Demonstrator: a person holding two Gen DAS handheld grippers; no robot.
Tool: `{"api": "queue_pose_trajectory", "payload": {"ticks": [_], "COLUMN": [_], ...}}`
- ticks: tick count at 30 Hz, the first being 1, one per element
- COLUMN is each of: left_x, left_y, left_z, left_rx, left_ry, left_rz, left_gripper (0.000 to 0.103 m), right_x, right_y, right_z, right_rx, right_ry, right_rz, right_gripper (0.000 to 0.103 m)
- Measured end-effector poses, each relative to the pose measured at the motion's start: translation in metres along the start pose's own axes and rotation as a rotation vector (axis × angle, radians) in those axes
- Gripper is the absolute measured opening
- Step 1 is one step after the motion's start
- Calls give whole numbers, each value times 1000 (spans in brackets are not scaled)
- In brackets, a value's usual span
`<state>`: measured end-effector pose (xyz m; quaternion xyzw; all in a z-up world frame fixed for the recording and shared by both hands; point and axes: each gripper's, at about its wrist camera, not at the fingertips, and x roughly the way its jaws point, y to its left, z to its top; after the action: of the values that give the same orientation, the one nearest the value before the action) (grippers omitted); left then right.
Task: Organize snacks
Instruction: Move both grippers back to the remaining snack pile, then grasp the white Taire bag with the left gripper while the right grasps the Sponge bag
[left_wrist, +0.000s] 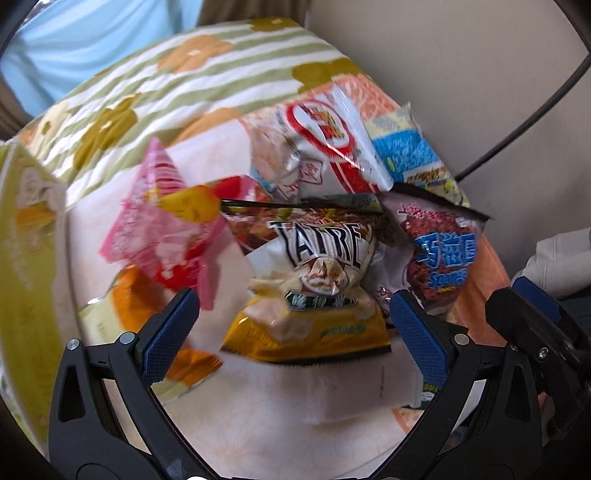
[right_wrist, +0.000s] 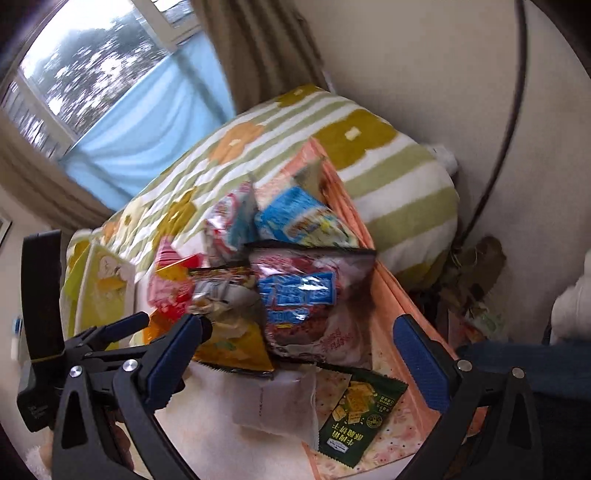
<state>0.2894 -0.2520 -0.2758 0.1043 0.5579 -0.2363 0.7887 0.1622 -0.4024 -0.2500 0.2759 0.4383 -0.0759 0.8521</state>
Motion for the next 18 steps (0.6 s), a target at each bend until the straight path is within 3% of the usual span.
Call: {"api": "queue_pose_trajectory", "payload": {"ticks": [12, 14, 16, 18], "left_x": [43, 49, 54, 54], "left_y": [13, 15, 15, 14], "left_z": [13, 15, 15, 15], "left_rx": [-11, -20, -24, -17], "left_ry": [57, 66, 80, 73], "left_rz": [-92, -124, -156, -148], "left_gripper": [99, 90, 73, 71], "right_x": [38, 42, 46, 49], "right_y": [-15, -13, -13, -11], "right_z": [0, 1, 2, 1], "right_rx": [161, 160, 155, 153], "right_ry": [30, 31, 33, 39], "right_rz": [-10, -25, -36, -38], "right_gripper": [103, 103, 103, 102]}}
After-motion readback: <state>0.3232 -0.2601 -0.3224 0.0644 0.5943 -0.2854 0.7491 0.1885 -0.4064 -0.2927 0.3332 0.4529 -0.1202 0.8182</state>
